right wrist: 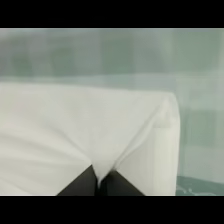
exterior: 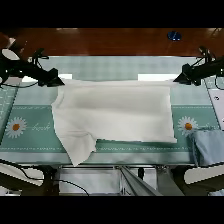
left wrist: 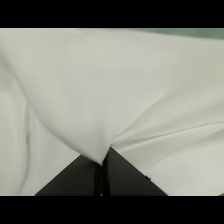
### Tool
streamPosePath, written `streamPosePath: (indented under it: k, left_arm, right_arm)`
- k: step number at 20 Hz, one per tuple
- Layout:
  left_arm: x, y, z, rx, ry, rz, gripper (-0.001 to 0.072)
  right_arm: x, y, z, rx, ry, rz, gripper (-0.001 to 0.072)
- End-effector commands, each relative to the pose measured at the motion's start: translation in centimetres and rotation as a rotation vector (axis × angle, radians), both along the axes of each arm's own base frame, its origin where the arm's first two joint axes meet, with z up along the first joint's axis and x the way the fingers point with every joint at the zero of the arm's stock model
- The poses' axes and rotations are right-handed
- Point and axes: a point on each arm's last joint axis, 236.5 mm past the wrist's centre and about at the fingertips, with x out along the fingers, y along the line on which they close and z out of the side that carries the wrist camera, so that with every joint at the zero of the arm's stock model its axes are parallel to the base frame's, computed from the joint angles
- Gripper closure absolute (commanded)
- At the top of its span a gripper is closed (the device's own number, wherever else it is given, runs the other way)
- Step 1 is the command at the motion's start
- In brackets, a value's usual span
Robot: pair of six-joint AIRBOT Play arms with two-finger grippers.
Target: Fold the shirts.
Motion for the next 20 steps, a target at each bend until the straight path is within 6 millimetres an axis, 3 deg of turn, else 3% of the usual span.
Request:
streamPosePath:
  k: [1, 5, 6, 7, 8, 10, 12, 14, 15, 17, 18, 19, 20]
  left_arm:
    - [-4.1, 0.1, -2.8, -0.003, 0.133, -0.042, 0.0686]
    - [-6.0, -0.2, -5.0, -0.016, 0.201, -0.053, 0.0685]
    - [-6.1, -0.3, -5.0, -0.018, 0.205, -0.057, 0.0634]
    - [-6.3, -0.3, -4.7, -0.021, 0.210, -0.064, 0.0375]
    - [-6.6, -0.3, -4.4, -0.023, 0.220, -0.081, 0.0198]
    - [-6.7, 0.7, -3.1, -0.020, 0.215, -0.085, 0.0199]
    - [-6.9, 2.8, -1.4, 0.000, 0.176, -0.036, 0.0198]
    - [-9.0, 5.5, -0.4, 0.002, 0.174, 0.046, 0.0198]
    - [-11.1, 6.6, -0.5, -0.012, 0.186, 0.082, 0.0198]
    - [-17.1, 8.9, -2.9, -0.007, 0.304, 0.194, 0.0198]
    - [-19.5, 8.9, -3.8, -0.044, 0.353, 0.244, 0.0198]
    - [-20.9, 8.5, -4.4, -0.093, 0.362, 0.292, 0.0198]
    - [-21.0, 8.1, -4.7, -0.133, 0.339, 0.367, 0.0198]
  right_arm:
    - [-3.5, 0.6, -3.2, -0.017, 0.117, 0.051, 0.0691]
    - [-4.1, 1.0, -6.7, -0.026, 0.135, -0.007, 0.0691]
    - [-4.1, 1.0, -6.8, -0.025, 0.144, -0.025, 0.0672]
    - [-4.1, 1.0, -6.7, -0.020, 0.154, -0.040, 0.0477]
    - [-4.4, 1.0, -6.3, -0.015, 0.162, -0.039, 0.0308]
    - [-5.0, -0.1, -4.2, -0.022, 0.149, -0.039, 0.0306]
    - [-6.0, -3.3, -1.3, -0.113, 0.098, -0.070, 0.0306]
    - [-8.1, -6.2, 1.3, -0.194, 0.051, -0.147, 0.0305]
    - [-9.2, -6.6, 1.9, -0.200, 0.008, -0.203, 0.0306]
    - [-11.6, -5.8, 1.3, -0.189, -0.085, -0.327, 0.0306]
    - [-13.1, -4.5, 0.6, -0.162, -0.106, -0.354, 0.0305]
    - [-14.5, -2.7, -0.3, -0.121, -0.124, -0.366, 0.0304]
    - [-15.4, -0.8, -1.0, -0.068, -0.138, -0.376, 0.0303]
